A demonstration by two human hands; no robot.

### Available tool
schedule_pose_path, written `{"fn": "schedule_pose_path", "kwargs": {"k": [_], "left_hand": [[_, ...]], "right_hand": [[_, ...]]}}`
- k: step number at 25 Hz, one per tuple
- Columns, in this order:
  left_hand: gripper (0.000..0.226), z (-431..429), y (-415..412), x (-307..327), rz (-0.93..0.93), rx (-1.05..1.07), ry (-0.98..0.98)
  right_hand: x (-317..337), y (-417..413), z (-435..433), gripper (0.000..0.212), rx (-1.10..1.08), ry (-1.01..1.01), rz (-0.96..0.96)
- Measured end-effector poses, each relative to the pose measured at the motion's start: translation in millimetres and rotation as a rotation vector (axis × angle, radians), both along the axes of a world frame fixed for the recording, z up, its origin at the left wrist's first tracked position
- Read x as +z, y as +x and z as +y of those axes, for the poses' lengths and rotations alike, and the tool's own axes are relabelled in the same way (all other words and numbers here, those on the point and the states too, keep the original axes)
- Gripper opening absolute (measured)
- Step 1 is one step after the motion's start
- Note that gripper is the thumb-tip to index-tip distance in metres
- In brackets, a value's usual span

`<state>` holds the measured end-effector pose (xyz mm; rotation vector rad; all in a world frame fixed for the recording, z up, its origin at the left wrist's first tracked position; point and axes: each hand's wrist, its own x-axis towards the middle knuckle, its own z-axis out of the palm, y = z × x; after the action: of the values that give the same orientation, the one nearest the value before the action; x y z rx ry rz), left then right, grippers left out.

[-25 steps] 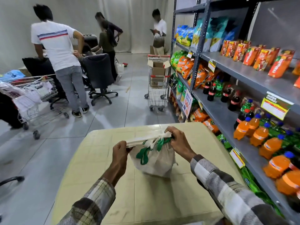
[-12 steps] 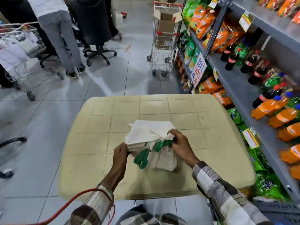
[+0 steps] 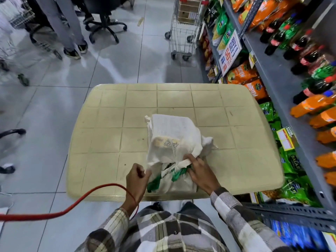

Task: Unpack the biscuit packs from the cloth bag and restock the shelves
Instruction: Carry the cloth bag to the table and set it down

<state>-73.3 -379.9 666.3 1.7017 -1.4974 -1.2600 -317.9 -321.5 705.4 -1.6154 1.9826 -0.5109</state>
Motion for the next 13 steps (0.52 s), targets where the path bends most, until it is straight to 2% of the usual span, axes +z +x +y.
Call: {"fn": "schedule_pose_path", "kwargs": {"k": [3,6,8,11,13], "left_hand": [[0.025,10.7,-10.6,5.1,-0.093,-0.335,-0.319],[0.04,10.1,-27.4,-2.1,-0.293,-0.668,-0.479],[0.038,12.0,-39.3,-9.1,-0.353,-0.709,-0.484],[0.007,19.0,-46.8,-17.0,-0.19,-0.643,-0.33],[0.008,24.6,-47.8,-21.7,-0.089,-0.648,-0.207]], "right_hand": [[3.2,1.6,11.9,0.04,-0.028,-0.064,0.058],[2.5,-2.6,17.5,0.029,-0.005,-0.096,0.027],[1.5,-9.9,19.0,0.024,0.006,-0.122,0.022],[-1.4,-18.5,21.6,0.022,0.015,-0.139,0.012],[-5.5,-23.0,20.4,0.022,0.022,-0.135,-0.007]]}}
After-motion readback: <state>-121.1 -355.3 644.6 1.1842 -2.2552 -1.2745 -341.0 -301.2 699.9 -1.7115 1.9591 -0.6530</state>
